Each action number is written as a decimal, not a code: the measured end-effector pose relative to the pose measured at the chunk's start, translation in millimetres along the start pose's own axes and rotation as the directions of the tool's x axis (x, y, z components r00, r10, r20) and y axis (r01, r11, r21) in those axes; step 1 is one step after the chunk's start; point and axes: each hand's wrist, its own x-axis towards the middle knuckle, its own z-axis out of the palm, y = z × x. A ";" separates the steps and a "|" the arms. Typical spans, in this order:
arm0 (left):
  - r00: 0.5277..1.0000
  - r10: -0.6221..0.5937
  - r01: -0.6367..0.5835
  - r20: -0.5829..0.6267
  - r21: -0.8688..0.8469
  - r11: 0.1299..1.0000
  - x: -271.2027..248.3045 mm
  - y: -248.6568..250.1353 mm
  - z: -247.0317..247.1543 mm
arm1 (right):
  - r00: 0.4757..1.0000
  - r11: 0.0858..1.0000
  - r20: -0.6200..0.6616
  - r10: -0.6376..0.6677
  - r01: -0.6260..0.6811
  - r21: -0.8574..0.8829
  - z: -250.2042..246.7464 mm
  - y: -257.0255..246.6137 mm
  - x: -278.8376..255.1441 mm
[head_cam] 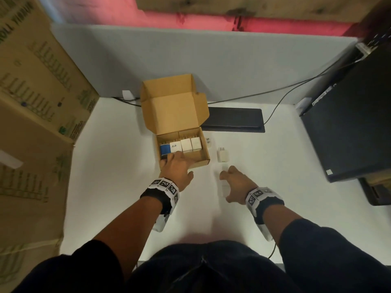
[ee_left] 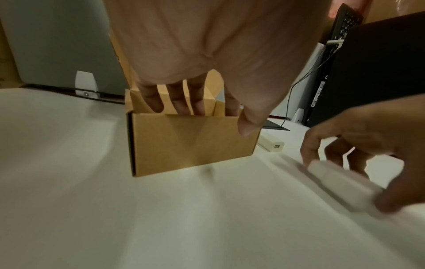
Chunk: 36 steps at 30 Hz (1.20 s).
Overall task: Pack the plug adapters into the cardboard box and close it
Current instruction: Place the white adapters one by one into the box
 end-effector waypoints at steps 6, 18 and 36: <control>0.981 -0.100 0.085 -0.164 -0.091 0.992 0.9 -26.5 -10.6 | 0.938 0.975 -0.344 -0.045 0.117 0.191 -43.2 -12.8 6.1; 0.929 -0.355 0.272 -0.107 -0.454 0.848 11.8 -67.8 -17.1 | 0.930 0.975 -0.341 -0.139 0.189 0.115 -66.6 -103.0 48.4; 0.966 -0.245 0.228 0.082 -0.717 0.659 29.4 -95.7 -7.7 | 0.980 0.981 -0.197 -0.020 -0.019 -0.194 -34.1 -156.4 104.5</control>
